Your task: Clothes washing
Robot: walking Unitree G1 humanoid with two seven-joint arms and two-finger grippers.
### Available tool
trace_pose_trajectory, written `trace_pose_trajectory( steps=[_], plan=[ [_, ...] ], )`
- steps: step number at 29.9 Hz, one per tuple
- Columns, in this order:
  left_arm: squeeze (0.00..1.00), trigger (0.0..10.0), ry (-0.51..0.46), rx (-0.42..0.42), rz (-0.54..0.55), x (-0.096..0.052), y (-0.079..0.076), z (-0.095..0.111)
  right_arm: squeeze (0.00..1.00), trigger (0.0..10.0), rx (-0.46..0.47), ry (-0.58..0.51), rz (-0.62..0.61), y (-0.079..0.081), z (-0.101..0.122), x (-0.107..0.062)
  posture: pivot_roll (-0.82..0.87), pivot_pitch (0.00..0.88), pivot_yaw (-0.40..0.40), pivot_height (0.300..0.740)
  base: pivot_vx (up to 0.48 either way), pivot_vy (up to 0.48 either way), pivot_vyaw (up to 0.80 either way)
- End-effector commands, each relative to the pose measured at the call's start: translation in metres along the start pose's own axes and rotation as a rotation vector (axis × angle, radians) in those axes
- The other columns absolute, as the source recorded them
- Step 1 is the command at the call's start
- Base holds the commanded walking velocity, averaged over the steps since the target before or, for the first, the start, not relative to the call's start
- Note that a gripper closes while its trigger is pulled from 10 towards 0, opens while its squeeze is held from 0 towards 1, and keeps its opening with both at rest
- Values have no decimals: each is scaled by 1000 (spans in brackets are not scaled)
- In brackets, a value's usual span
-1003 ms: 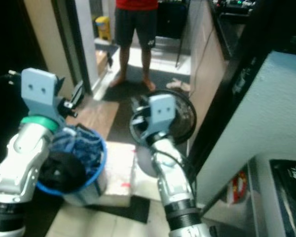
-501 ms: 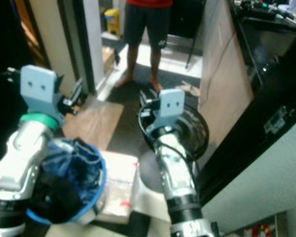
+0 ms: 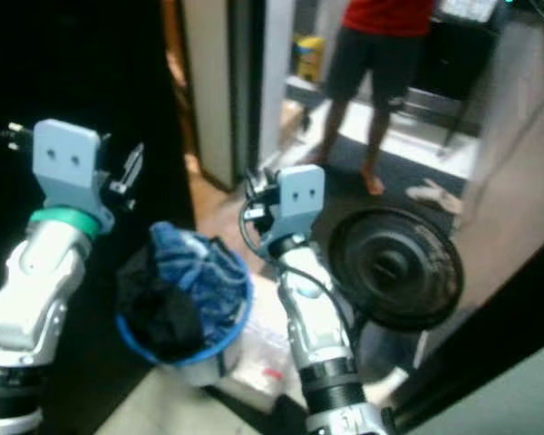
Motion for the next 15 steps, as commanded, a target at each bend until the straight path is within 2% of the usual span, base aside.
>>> trace_pose_trajectory(
  steps=[1, 5, 7, 15],
  plan=[
    [0, 10000, 18, 3, -5, -2, -2, -5, 0, 10000, 4, 17, -3, -1, -5, -3, 136, 69, 14, 740, 0, 0, 781],
    [0, 10000, 19, 4, -5, -2, -2, -5, 0, 10000, 2, 18, -5, -1, -5, -3, 136, 69, 14, 740, 0, 0, 581],
    [0, 10000, 16, 5, -5, -2, -2, -5, 0, 10000, 7, 12, -6, 0, -4, -3, 136, 70, 14, 740, 0, 0, 0],
    [0, 10000, 7, 14, -6, -2, -1, -4, 0, 10000, 15, 0, 7, 3, -3, -2, 136, 68, 16, 740, 443, 0, 0]
  ],
)
Point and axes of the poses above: a point about 5 cm out from each wrist's last joint towards the gripper, its own x axis pointing out of the wrist towards the gripper, its own z axis along the axis of the wrist's last joint, y = z × x, the point moved 3 cm from there along x, pointing out of the wrist towards the gripper, and after that the axes turned 15 degrees about x, right-handed, at the moved point
